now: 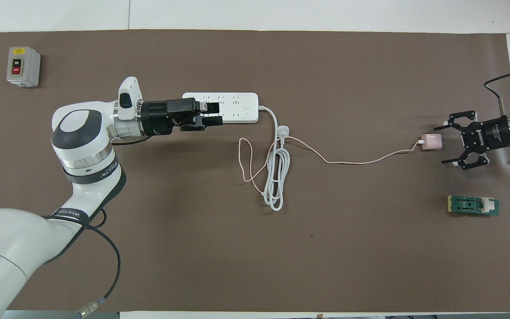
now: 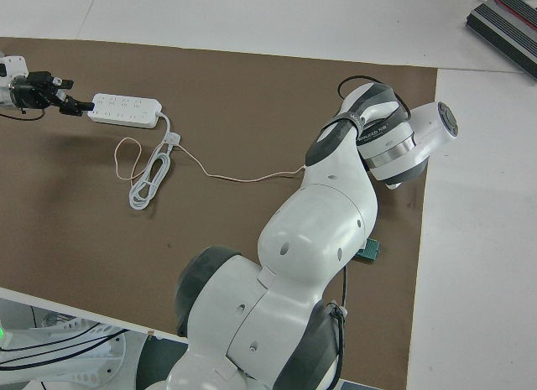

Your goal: Plug charger into power strip

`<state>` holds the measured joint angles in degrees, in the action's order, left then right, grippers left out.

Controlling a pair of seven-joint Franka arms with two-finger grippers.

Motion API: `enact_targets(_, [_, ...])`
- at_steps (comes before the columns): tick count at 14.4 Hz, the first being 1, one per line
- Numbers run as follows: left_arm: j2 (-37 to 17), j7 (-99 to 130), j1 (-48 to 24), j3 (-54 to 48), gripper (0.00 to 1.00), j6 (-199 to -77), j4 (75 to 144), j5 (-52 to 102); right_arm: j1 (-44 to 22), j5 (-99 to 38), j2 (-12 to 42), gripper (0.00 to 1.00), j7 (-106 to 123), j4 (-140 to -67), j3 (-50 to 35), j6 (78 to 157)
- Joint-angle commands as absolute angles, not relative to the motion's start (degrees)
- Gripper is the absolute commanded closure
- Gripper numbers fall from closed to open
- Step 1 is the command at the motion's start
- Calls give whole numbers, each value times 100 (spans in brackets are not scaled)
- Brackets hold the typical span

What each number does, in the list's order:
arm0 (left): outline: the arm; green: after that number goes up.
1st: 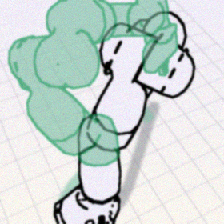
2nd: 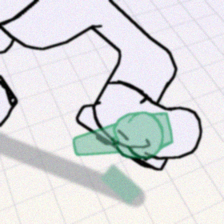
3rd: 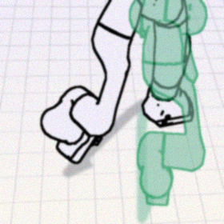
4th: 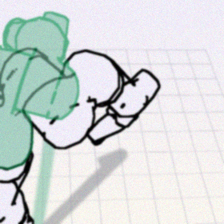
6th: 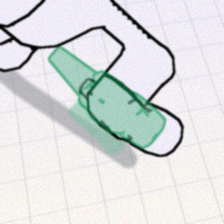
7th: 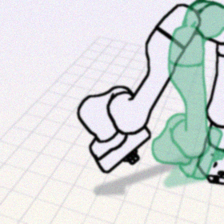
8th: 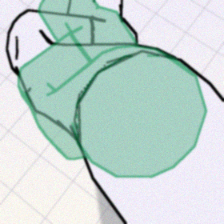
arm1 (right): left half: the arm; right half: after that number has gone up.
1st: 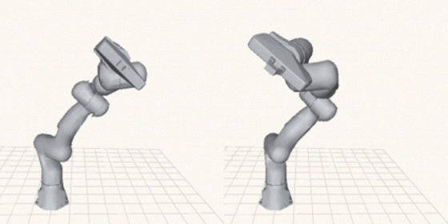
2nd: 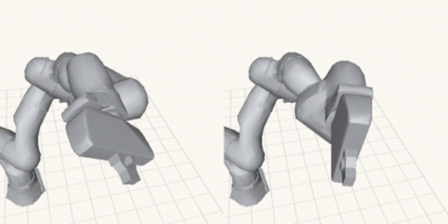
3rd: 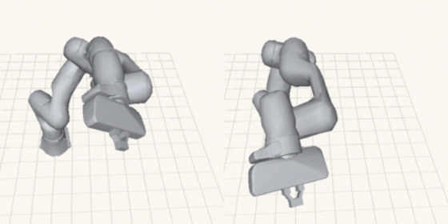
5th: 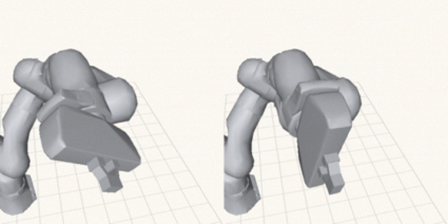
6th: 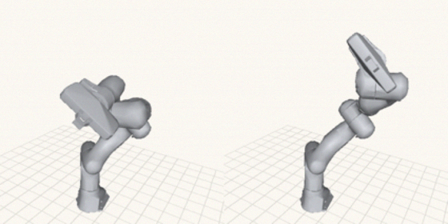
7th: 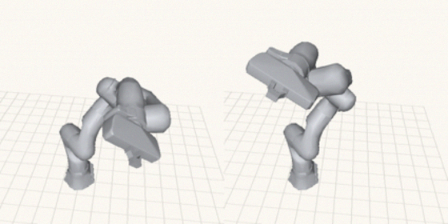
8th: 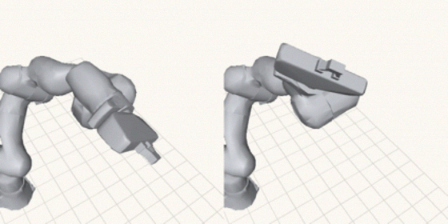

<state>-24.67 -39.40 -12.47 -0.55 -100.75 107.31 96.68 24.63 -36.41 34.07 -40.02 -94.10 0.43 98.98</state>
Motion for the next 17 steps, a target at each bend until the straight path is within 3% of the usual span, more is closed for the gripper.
enact_targets(1, [-2364,-3666,-1467,26,0,-10318,10863,9826,2531,-3858,3612,0,-3850,-9211,-17,9931])
enact_targets(5, [-2382,-3665,-1494,18,0,-10292,10846,9923,2549,-3885,3770,2,-3640,-9246,-18,10081])
enact_targets(6, [-2399,-3665,-1494,9,0,-10266,10846,9975,2566,-3893,3805,12,-3613,-9246,-18,10081])
enact_targets(8, [-2417,-3665,-1503,9,0,-10213,10819,10002,2549,-4025,3814,75,-3612,-9246,-18,10072])
enact_targets(9, [-2426,-3691,-1573,9,0,-10178,10819,10019,2531,-4043,3814,100,-3612,-9255,-18,10064])
enact_targets(13, [-2487,-3779,-1652,9,0,-10143,10793,10090,2514,-4052,3753,100,-3691,-9220,-44,10011])
enact_targets(17, [-2549,-4052,-1749,18,0,-10090,10784,10169,2067,-4113,3306,100,-4532,-9027,-79,9757])
